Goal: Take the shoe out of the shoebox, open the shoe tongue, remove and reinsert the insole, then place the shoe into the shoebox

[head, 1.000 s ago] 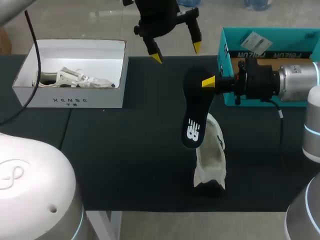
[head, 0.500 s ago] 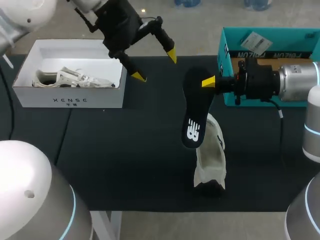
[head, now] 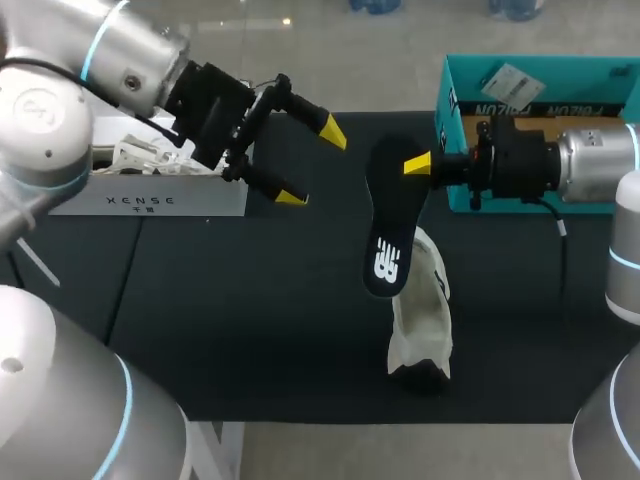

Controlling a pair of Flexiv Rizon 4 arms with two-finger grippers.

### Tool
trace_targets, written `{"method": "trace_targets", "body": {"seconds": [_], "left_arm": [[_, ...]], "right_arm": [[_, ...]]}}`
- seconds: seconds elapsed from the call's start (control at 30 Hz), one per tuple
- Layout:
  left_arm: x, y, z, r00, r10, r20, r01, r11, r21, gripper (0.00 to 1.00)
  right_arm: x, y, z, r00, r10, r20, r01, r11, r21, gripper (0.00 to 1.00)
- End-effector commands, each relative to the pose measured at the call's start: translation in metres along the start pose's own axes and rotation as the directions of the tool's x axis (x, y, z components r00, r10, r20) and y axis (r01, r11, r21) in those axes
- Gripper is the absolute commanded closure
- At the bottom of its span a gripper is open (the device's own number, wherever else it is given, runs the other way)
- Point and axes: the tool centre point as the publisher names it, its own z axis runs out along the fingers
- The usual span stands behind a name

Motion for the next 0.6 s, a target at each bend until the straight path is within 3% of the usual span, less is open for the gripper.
{"method": "trace_targets", "body": {"seconds": [0.03,0.53,0.6], "left_arm": [[-0.0006,0.01,0.0127,0.955,0.009,0.296,-0.016,1.0,0.02,0.0],[-0.0006,0.01,0.0127,0.955,0.009,0.296,-0.016,1.0,0.02,0.0],[0.0035,0.0124,0.016,0.95,0.027,0.313,-0.019,0.999,-0.026,0.0]], "right_arm": [[-0.0003,-0.0004,0.0012,1.0,0.0,0.001,0.0,1.0,-0.001,1.0],[-0.0003,-0.0004,0.0012,1.0,0.0,0.001,0.0,1.0,-0.001,1.0],[-0.0003,-0.0004,0.0012,1.0,0.0,0.001,0.0,1.0,-0.001,1.0]]}}
